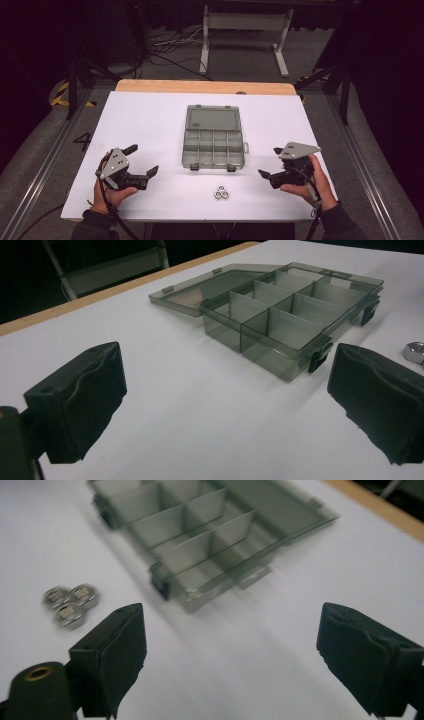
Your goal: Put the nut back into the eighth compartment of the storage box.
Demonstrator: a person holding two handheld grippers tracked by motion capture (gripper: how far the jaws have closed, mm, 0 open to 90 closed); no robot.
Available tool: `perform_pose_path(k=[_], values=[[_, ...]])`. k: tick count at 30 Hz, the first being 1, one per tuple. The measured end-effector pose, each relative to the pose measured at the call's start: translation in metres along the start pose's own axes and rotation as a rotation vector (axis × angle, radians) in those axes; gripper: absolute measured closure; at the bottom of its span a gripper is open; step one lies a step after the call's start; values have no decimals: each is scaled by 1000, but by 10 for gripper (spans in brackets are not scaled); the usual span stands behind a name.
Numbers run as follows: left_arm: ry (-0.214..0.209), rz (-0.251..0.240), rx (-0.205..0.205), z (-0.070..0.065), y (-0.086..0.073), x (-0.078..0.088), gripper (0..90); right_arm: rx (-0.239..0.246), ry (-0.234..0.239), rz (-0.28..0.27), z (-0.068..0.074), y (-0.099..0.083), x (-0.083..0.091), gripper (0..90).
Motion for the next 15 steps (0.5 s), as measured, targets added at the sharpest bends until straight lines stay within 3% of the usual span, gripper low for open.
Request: perform_pose_path(k=[3, 6, 15], values=[[-5, 4, -8, -1, -1, -1, 28, 5, 67, 73, 17, 12, -9, 146], [-6, 8, -10, -1, -2, -2, 28, 53, 127, 168, 31, 20, -23, 149], [-17, 10, -20, -3, -3, -2, 27, 64, 161, 227, 44, 18, -41, 158]])
Point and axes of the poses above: each handheld gripper's, and its own axes: x roughly backward along the jaws, y roughly out of its top, z roughly to its left, the point moved 9 cm from there along -x, roughly forward along the jaws, and after that the axes turned 14 degrees about y, right-handed, at the moved point
